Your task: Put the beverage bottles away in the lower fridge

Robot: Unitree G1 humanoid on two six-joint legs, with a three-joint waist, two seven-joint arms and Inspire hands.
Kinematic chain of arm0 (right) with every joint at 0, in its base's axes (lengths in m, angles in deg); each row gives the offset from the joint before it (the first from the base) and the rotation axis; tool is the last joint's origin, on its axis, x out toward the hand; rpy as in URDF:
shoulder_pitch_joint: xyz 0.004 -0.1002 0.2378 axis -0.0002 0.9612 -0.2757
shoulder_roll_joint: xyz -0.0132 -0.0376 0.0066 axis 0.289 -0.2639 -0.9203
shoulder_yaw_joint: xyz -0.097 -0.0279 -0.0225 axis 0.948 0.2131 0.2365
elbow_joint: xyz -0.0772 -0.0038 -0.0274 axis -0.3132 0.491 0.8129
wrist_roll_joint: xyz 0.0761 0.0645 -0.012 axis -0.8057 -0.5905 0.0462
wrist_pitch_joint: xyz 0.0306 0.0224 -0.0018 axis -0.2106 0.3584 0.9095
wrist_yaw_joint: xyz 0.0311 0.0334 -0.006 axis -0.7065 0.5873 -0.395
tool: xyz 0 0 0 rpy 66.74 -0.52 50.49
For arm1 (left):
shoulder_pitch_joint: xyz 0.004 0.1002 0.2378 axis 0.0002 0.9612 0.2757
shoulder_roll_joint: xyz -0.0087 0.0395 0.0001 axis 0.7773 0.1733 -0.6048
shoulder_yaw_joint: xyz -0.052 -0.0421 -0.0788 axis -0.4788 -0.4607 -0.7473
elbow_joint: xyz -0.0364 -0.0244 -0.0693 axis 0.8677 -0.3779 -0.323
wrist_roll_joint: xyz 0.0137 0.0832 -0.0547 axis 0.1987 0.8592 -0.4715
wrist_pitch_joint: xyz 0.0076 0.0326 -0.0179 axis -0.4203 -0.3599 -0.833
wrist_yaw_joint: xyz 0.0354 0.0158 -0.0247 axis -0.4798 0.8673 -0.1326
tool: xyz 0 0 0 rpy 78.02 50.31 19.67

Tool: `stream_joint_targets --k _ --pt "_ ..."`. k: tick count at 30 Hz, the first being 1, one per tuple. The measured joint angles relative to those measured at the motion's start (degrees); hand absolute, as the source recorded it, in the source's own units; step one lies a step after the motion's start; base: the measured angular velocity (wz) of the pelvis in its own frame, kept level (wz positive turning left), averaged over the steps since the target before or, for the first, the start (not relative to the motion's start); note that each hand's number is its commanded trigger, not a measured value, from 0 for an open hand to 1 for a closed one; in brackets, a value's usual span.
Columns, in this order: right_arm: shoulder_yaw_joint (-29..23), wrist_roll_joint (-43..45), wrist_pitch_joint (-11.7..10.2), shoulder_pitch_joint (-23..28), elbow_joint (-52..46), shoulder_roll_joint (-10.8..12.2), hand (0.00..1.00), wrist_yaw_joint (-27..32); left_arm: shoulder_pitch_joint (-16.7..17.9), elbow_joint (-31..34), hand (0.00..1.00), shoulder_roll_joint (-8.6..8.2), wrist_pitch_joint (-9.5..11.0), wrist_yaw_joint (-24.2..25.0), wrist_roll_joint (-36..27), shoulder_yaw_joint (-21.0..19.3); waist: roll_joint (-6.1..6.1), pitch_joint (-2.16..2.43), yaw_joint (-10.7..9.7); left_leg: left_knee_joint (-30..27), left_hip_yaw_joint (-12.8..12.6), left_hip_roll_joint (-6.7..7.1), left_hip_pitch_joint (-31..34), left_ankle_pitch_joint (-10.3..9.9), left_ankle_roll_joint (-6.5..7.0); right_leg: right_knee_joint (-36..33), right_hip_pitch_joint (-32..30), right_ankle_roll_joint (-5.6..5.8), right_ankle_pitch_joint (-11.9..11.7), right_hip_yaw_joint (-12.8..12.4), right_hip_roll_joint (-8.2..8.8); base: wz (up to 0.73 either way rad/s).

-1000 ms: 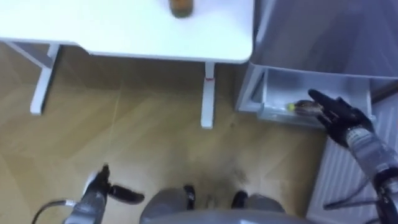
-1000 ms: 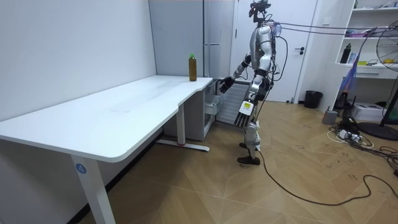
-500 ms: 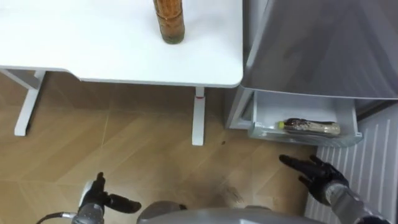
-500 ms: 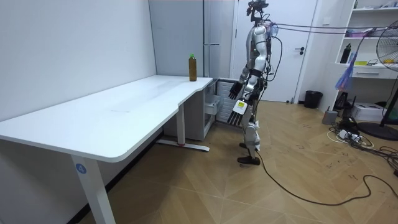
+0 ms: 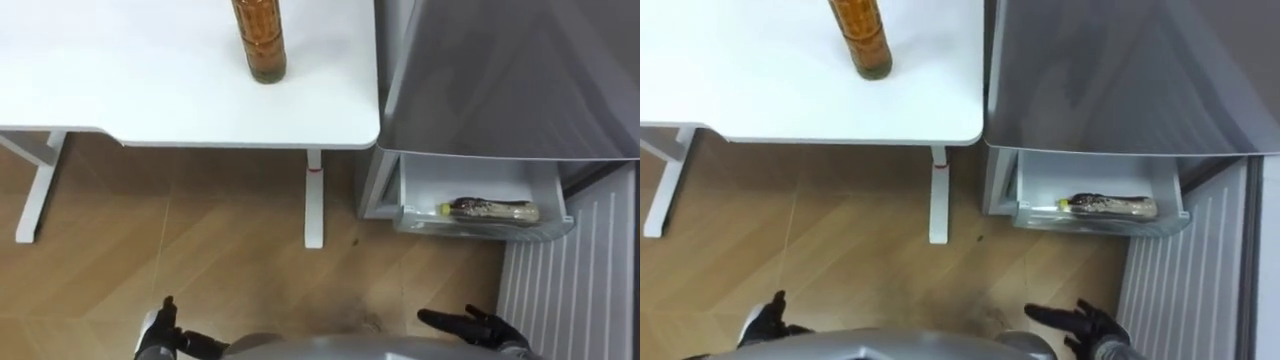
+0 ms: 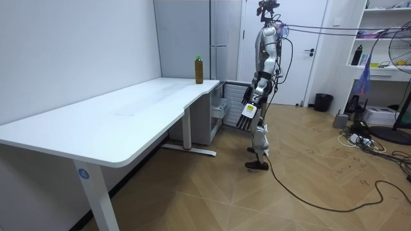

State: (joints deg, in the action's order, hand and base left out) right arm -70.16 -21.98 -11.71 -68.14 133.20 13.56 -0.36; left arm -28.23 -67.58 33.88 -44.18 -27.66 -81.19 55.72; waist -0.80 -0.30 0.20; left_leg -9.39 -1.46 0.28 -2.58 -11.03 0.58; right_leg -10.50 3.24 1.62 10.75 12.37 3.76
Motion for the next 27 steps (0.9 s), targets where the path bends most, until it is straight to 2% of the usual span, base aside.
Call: stream_joint_targets --k 3,5,9,15,24,27 --pt "-0.28 6.22 0.03 0.03 0.47 0.01 0.0 0.09 0.0 -0.05 0.0 0.05 -0.04 0.03 0.66 -1.29 -0.17 0.0 0.15 0.0 -0.48 -0.04 -0.14 0.0 0.0 0.0 -0.17 -0.01 -0.01 -0.8 -0.07 -0.1" --pt "-0.17 8.28 0.04 -0.11 0.82 -0.02 0.0 0.29 0.17 -0.32 0.0 0.07 -0.89 0.03 0.48 -1.77 -0.26 0.01 0.22 0.02 -1.44 -0.13 -0.77 -0.02 -0.01 -0.06 -0.08 -0.04 -0.03 -1.54 -0.15 -0.2" --pt "-0.41 8.45 0.52 -0.15 1.88 0.19 0.0 0.3 -0.07 -0.42 0.0 0.06 -1.98 0.08 0.47 -2.87 -0.46 -0.11 0.09 0.28 -1.53 -0.42 -1.77 -0.33 -0.18 0.27 0.66 -0.12 -0.08 -1.57 -0.47 -0.02" --pt "-2.27 8.83 1.31 -0.04 3.39 0.1 0.0 -0.48 0.09 -0.57 0.0 -0.24 -5.03 1.16 0.55 -4.29 -0.25 0.07 -0.1 0.52 -1.39 -0.66 -2.24 -0.42 -0.34 1.28 1.67 -0.2 -0.13 -1.62 -0.88 0.01" --pt "-2.37 8.79 1.3 -0.01 3.43 0.15 0.0 -0.57 -1.28 -0.72 0.0 -0.72 -5.1 1.28 -1.31 -4.33 -0.56 0.23 -0.19 0.53 -1.42 -0.61 -2.27 -0.44 -0.38 1.87 1.75 -0.27 -0.17 -1.99 -0.9 0.0" --pt "-2.38 8.79 1.32 -0.01 3.39 0.21 0.0 -0.45 -1.26 -1.22 0.0 -1.22 -5.07 1.28 -2.67 -4.38 -0.81 -0.07 -0.17 0.55 -1.52 -0.62 -2.57 -0.44 -0.38 1.9 1.93 -0.27 -0.17 -1.83 -0.9 -0.03"
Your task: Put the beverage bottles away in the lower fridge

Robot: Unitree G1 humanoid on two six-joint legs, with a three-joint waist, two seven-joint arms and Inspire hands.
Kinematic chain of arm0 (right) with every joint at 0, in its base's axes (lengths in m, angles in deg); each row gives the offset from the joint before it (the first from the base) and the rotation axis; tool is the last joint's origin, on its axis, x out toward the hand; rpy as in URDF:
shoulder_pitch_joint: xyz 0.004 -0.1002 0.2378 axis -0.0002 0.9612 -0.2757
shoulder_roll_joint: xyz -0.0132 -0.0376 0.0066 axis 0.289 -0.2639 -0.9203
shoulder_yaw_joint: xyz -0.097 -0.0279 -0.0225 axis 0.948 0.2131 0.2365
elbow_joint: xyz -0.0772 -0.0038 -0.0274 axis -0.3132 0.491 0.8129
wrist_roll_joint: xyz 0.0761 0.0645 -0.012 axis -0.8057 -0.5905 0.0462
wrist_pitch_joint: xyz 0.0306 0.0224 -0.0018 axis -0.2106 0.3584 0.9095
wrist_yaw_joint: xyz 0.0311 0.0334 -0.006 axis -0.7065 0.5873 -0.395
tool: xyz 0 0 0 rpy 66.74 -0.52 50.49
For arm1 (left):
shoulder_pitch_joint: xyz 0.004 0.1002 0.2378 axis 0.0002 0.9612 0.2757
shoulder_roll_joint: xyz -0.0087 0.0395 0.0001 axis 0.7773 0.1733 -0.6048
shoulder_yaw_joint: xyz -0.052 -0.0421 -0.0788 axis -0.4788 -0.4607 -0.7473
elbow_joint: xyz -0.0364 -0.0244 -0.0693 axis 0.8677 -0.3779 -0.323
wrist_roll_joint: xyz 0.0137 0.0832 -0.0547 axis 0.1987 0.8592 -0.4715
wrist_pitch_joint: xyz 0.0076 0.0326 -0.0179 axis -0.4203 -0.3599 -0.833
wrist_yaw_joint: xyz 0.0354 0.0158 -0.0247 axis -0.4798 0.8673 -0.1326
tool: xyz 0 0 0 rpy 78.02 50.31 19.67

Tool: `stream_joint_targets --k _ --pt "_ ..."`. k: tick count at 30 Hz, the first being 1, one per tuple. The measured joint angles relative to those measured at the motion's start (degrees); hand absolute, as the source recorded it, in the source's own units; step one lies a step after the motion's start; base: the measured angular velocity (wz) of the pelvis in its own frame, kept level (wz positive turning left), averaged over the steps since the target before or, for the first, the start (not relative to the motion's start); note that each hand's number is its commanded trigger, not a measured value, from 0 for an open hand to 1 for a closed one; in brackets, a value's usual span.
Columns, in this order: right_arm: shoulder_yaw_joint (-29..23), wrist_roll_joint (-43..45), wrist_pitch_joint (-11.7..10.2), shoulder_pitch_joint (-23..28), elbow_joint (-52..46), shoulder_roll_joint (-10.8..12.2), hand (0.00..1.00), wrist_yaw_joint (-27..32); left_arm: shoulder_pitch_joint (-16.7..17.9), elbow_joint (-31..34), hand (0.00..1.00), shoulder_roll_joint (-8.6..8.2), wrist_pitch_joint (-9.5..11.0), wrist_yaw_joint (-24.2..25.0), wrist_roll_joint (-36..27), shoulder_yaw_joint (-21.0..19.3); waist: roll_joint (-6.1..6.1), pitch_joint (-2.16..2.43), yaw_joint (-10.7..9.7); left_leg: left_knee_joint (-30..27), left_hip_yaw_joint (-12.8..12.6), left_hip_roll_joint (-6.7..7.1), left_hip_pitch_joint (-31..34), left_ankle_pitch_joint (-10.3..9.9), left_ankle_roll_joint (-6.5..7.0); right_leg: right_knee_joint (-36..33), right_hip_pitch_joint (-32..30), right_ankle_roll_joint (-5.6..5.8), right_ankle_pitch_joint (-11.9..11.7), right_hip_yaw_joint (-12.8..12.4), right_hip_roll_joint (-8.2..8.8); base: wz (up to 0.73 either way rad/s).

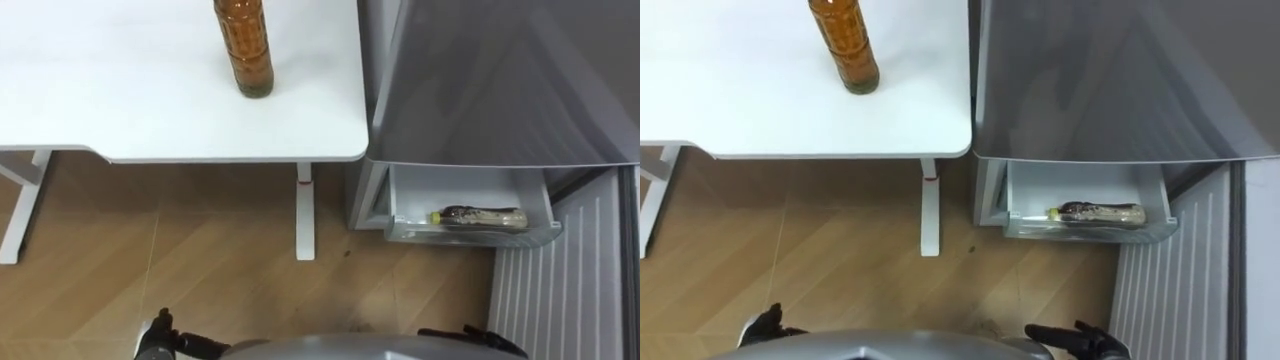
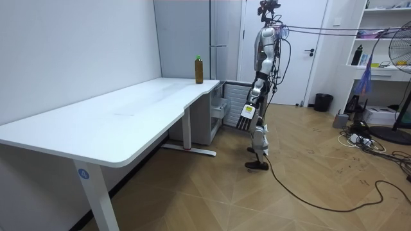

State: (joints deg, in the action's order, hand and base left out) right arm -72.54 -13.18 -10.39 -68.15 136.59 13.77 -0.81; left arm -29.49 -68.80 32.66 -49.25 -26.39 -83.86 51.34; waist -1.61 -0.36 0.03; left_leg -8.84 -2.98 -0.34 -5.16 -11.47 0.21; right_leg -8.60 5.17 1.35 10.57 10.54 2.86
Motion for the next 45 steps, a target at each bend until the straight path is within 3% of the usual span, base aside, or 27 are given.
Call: stream_joint_targets --k 3,7,11,21,27,33,37,41,45 --pt "-0.44 0.21 0.18 0.11 -0.3 0.11 0.0 0.03 0.04 -0.03 0.0 -0.41 0.0 -0.05 -1.74 -1.06 -0.27 -0.06 -0.03 0.14 -0.02 -0.01 -0.11 -0.02 -0.03 0.01 0.01 0.01 0.01 -0.24 -0.02 0.0" --pt "-1.43 1.0 1.36 0.53 -1.41 0.23 0.0 0.35 0.4 -0.36 0.0 -0.68 -0.13 -0.59 -8.58 -3.52 -0.17 -0.07 0.34 0.23 -0.1 -0.04 -0.32 -0.23 -0.12 -0.03 0.09 0.08 0.07 -0.89 -0.19 -0.02" --pt "-1.73 1.78 2.47 0.39 -1.52 0.23 0.0 0.81 0.94 -1.14 0.0 -0.66 -1.2 -2.7 -15.16 -4.58 0.22 0.24 0.35 0.21 -0.06 -0.05 -0.57 -0.38 -0.07 -0.03 0.58 0.08 0.06 -0.81 -0.19 -0.01" --pt "-2.12 1.9 2.96 0.45 -1.56 0.17 0.0 1.03 1.63 -1.01 0.0 -0.62 -1.15 -8.19 -18.91 -11.16 0.24 0.26 0.38 -0.15 0.88 0.1 -0.47 -0.44 -0.07 0.05 1.56 0.14 0.1 0.44 -0.03 0.05" --pt "-2.14 4.3 2.86 0.23 -1.56 -0.15 0.0 0.74 1.55 1.78 0.0 -0.61 -0.02 -13.78 -25.16 -13.84 0.55 0.29 0.77 -0.62 1.12 0.09 -0.9 -0.47 -0.06 -0.04 1.8 0.13 0.11 0.64 0.0 0.02" --pt "-1.88 6.66 3.16 0.25 -3.05 -0.53 0.0 1.03 1.77 11.28 0.0 -0.62 1.4 -20.05 -26.95 -13.76 0.77 0.34 2.12 -0.67 1.47 0.11 -0.96 -0.47 -0.06 -0.11 2.0 0.11 0.12 0.54 -0.01 0.01" --pt "-2.23 8.67 2.93 1.02 -5.34 -0.55 0.0 1.63 3.32 22.11 0.0 -0.62 2.14 -24.72 -26.8 -14.02 0.95 0.45 2.11 -0.63 1.73 0.15 -0.91 -0.47 -0.07 -0.04 2.16 0.11 0.12 1.17 -0.01 0.06" --pt "-2.68 11.65 1.82 1.69 -6.57 -0.54 0.0 2.38 3.91 29.46 0.0 -0.61 5.87 -28.65 -26.75 -14.05 1.33 0.76 2.26 -0.67 1.74 0.19 -0.76 -0.46 -0.06 -0.11 2.24 0.1 0.12 1.14 0.03 0.0" --pt "-2.63 11.57 1.08 1.93 -6.91 -0.54 0.0 2.28 3.97 34.36 0.0 -0.63 6.75 -31.06 -26.77 -14.02 1.37 0.77 2.17 -0.68 2.05 0.15 -1.26 -0.46 -0.07 -0.11 2.18 0.1 0.12 1.15 0.02 0.0"
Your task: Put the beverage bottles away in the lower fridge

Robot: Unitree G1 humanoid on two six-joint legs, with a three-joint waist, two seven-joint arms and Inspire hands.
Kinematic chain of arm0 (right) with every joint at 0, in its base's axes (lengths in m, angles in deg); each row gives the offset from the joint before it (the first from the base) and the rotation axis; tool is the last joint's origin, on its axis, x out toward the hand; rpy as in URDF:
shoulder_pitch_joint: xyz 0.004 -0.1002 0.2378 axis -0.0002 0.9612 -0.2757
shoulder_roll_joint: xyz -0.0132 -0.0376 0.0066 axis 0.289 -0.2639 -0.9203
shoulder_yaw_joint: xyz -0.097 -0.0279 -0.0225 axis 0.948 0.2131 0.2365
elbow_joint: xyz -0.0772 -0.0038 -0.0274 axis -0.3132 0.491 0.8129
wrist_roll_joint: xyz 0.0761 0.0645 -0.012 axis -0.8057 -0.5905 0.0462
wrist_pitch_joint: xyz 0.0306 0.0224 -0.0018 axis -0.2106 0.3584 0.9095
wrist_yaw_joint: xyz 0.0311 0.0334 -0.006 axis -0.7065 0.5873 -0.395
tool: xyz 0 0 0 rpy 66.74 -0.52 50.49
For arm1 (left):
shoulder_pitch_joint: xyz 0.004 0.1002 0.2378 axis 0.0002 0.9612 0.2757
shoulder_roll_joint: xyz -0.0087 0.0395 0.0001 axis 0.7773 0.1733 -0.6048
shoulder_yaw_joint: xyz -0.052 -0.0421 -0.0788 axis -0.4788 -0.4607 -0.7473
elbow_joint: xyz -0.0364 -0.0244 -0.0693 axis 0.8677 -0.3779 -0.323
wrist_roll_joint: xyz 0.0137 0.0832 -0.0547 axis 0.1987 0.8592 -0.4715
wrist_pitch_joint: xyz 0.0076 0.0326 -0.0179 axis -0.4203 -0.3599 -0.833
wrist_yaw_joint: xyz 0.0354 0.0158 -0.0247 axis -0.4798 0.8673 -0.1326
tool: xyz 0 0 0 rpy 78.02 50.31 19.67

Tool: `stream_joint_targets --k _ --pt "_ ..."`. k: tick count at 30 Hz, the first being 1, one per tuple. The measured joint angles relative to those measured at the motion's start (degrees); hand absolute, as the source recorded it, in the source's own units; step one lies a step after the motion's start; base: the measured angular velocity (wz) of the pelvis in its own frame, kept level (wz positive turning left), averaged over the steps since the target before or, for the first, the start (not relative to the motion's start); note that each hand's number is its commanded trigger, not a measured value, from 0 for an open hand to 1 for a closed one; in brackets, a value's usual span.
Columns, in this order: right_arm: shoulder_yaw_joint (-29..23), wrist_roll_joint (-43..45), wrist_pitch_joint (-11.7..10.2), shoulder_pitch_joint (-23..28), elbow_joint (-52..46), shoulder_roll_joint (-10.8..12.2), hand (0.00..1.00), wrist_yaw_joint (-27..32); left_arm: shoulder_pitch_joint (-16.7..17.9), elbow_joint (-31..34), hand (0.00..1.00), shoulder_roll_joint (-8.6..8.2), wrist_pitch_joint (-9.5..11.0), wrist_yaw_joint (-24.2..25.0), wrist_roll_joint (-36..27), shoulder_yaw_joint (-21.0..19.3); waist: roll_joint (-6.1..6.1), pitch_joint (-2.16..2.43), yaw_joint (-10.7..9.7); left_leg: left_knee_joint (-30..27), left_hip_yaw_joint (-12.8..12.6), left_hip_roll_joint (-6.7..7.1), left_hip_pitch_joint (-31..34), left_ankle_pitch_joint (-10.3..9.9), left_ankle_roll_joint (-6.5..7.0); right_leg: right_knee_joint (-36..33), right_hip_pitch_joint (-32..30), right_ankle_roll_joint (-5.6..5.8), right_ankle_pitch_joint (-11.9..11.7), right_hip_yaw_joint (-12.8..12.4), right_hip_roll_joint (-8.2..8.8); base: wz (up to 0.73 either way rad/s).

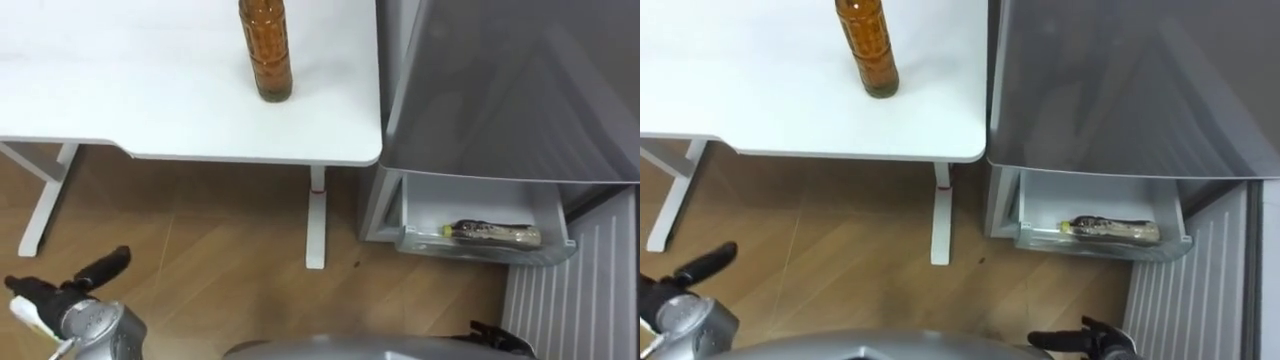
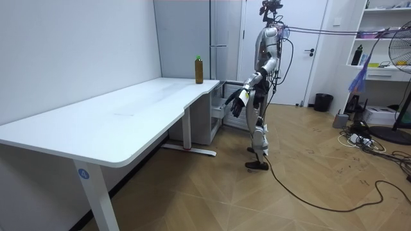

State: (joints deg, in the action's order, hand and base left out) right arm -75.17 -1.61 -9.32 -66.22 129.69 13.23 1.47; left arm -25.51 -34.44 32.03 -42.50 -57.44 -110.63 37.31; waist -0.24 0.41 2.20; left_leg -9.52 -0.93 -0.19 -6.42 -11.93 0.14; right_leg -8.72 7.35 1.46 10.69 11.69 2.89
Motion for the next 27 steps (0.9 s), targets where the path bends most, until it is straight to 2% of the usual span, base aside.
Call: stream_joint_targets --k 2,7,11,13,14,20,27 --pt "-0.01 0.07 -0.06 0.62 -0.9 0.0 0.0 -0.02 -0.02 4.14 0.0 0.0 0.28 -1.12 0.23 0.01 0.05 -0.03 0.03 0.02 0.15 0.01 0.02 -0.01 -0.01 0.0 0.01 0.0 0.0 0.01 0.0 0.0" --pt "-0.03 0.78 -1.23 1.05 -1.25 -0.04 0.0 -1.12 -0.34 18.95 0.0 0.3 2.28 -1.56 8.16 0.18 -0.21 -0.11 -0.04 -0.01 0.09 0.03 0.27 -0.01 0.0 -0.02 -0.03 -0.02 -0.01 -0.19 0.01 0.0" --pt "-0.28 0.78 -1.56 1.07 -0.98 -0.06 0.0 -1.21 -0.59 31.4 0.0 0.86 2.34 -0.88 11.51 0.56 -0.34 -0.14 -0.33 -0.16 0.06 0.08 0.72 -0.01 0.01 0.11 -0.35 -0.02 -0.01 -0.34 -0.02 0.0" --pt "-0.42 0.82 -1.57 1.14 -0.92 -0.09 0.0 -1.2 -1.0 33.82 0.0 1.26 2.39 0.02 11.94 0.6 -0.28 -0.17 -0.36 -0.14 -0.06 0.08 0.73 -0.01 0.0 0.18 -0.37 -0.02 -0.01 -0.47 -0.02 0.0" --pt "-0.42 0.8 -1.62 1.1 -0.93 -0.17 0.0 -1.21 -1.41 34.88 0.0 1.32 2.38 0.28 12.31 0.7 -0.08 -0.32 -0.39 -0.17 -0.05 0.07 0.7 0.0 0.0 0.19 -0.33 -0.02 -0.01 -0.53 -0.02 0.0" --pt "-0.42 0.83 -1.99 0.8 -0.66 -0.24 0.0 -1.67 -2.1 36.84 0.0 1.32 2.38 2.89 12.59 2.35 -0.14 -0.54 -0.8 -0.35 -0.03 0.07 0.79 0.01 0.0 0.18 -0.23 -0.02 -0.01 -0.59 -0.02 0.0" --pt "-0.36 0.46 -2.94 -0.38 0.6 0.14 0.0 -1.71 -3.03 38.87 0.0 1.32 2.39 9.84 12.42 4.96 -0.32 -0.74 -2.19 -0.4 0.0 0.08 0.87 0.01 0.0 0.3 0.19 -0.01 0.01 -0.26 0.0 0.0"
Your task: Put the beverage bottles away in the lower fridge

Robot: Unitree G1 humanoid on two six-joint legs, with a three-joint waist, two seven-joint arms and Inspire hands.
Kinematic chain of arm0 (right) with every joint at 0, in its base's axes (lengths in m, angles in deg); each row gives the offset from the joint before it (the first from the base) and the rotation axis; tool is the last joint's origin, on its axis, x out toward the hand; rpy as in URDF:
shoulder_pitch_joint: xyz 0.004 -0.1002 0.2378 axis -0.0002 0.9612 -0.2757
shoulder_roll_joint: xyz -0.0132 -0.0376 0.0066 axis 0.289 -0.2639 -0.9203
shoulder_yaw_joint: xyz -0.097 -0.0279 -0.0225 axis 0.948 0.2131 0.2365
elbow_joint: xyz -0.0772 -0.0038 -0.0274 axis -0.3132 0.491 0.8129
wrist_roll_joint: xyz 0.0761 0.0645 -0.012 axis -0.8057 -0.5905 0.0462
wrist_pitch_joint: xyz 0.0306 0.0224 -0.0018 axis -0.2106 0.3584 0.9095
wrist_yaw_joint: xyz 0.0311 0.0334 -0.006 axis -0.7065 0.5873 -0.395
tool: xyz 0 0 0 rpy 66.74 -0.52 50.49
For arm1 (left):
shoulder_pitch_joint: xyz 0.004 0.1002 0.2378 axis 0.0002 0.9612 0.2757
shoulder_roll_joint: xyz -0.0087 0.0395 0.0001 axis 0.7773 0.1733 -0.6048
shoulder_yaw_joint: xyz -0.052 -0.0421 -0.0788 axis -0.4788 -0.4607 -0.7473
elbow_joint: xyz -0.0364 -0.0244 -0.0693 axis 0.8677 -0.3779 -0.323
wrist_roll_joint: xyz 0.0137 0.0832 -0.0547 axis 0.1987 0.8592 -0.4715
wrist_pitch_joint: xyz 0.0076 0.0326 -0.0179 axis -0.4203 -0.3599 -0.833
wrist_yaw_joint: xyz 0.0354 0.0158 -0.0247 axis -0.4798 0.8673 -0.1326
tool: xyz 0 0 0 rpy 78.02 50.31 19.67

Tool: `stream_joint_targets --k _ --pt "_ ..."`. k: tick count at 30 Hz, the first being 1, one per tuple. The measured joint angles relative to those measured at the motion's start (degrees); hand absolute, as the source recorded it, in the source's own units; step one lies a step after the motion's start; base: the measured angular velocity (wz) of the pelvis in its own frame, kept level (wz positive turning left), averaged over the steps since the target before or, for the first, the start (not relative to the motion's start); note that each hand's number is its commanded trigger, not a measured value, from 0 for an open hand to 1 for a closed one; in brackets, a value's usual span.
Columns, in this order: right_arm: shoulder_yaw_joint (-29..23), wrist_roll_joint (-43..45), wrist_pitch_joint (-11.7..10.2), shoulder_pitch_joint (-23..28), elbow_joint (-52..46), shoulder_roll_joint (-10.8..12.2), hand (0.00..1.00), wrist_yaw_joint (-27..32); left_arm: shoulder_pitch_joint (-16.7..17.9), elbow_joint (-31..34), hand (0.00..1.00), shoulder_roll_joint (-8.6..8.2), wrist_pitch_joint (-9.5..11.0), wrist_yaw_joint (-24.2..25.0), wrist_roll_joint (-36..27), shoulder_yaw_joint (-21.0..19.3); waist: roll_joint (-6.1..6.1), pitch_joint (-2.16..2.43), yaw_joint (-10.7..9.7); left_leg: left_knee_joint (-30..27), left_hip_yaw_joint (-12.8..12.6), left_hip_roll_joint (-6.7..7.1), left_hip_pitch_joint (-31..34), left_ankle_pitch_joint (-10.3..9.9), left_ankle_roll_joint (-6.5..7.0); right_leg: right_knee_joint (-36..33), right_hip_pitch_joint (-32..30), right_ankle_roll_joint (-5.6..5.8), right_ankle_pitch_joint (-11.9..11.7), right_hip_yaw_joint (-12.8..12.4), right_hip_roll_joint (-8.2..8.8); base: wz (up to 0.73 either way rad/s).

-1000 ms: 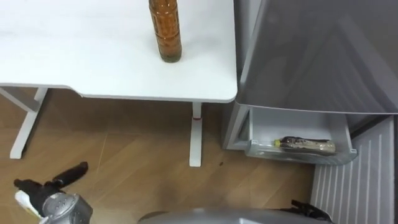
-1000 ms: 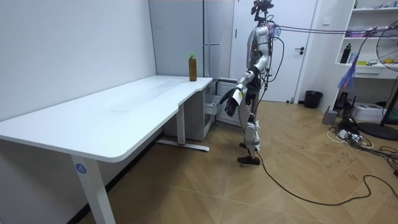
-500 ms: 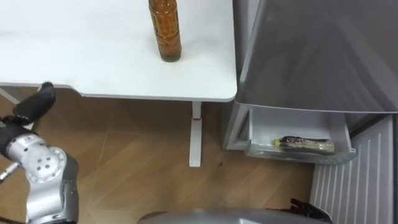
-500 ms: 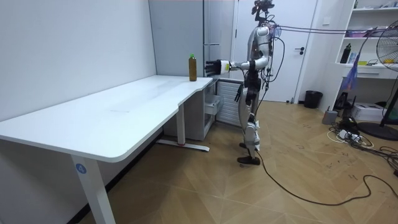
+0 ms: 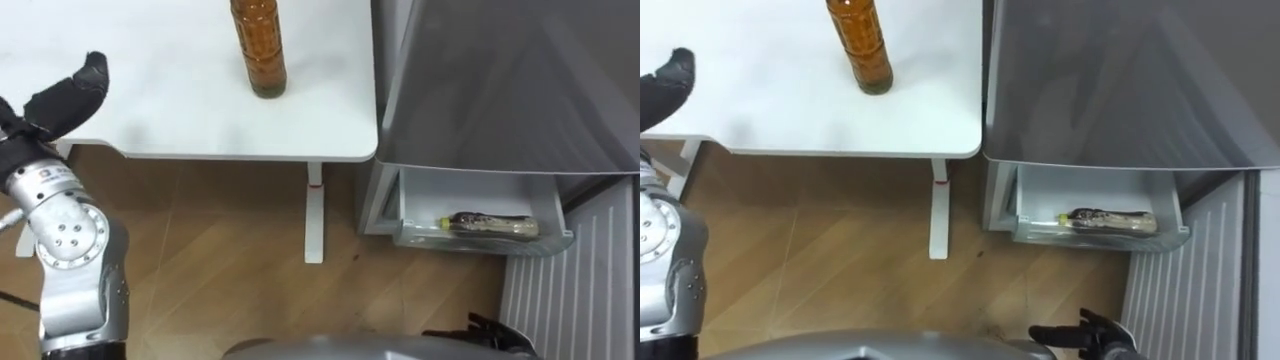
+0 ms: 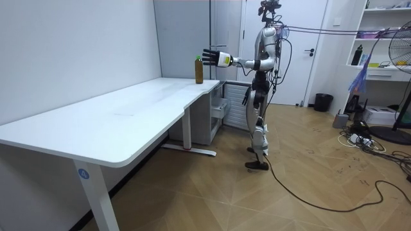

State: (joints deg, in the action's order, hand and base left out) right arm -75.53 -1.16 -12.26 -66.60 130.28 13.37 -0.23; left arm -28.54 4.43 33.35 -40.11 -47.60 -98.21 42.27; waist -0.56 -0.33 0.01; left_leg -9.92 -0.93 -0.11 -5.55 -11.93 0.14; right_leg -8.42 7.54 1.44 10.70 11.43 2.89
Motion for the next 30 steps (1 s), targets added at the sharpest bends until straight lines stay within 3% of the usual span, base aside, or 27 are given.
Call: stream_joint_targets --k 5,15,25,30 --pt "-0.17 -0.25 -0.3 -0.7 1.31 0.39 0.0 0.01 -0.49 -0.18 0.0 -0.28 -0.07 5.41 0.0 2.59 -0.13 -0.03 -0.54 0.0 0.05 0.04 -0.09 0.0 0.0 0.7 0.14 0.0 -0.01 -0.12 -0.05 0.01" --pt "-0.81 -0.64 -0.7 -1.07 2.51 0.84 0.0 -0.03 -1.3 -2.37 0.0 -0.36 -1.9 11.56 -0.02 5.17 0.24 -0.24 -2.42 0.09 -0.03 0.02 -0.05 0.0 0.0 0.57 0.1 -0.01 -0.02 -0.25 -0.08 0.0" --pt "-2.55 -0.51 2.04 0.04 -0.21 0.82 0.0 -0.07 -5.33 -4.43 0.0 -0.07 -7.34 15.6 -0.14 4.03 0.06 -0.1 -2.82 0.08 -0.88 -0.04 -0.39 0.0 0.0 -0.28 -0.84 -0.01 -0.02 -1.33 -0.06 -0.04" --pt "-3.77 -0.54 3.09 0.22 -0.15 0.78 0.0 -0.5 -6.09 -5.21 0.0 0.04 -8.71 17.16 -1.17 3.69 0.04 0.0 -3.04 0.33 -1.63 -0.11 -1.15 -0.01 0.01 -0.38 -0.63 -0.01 -0.01 -2.57 -0.18 -0.09"
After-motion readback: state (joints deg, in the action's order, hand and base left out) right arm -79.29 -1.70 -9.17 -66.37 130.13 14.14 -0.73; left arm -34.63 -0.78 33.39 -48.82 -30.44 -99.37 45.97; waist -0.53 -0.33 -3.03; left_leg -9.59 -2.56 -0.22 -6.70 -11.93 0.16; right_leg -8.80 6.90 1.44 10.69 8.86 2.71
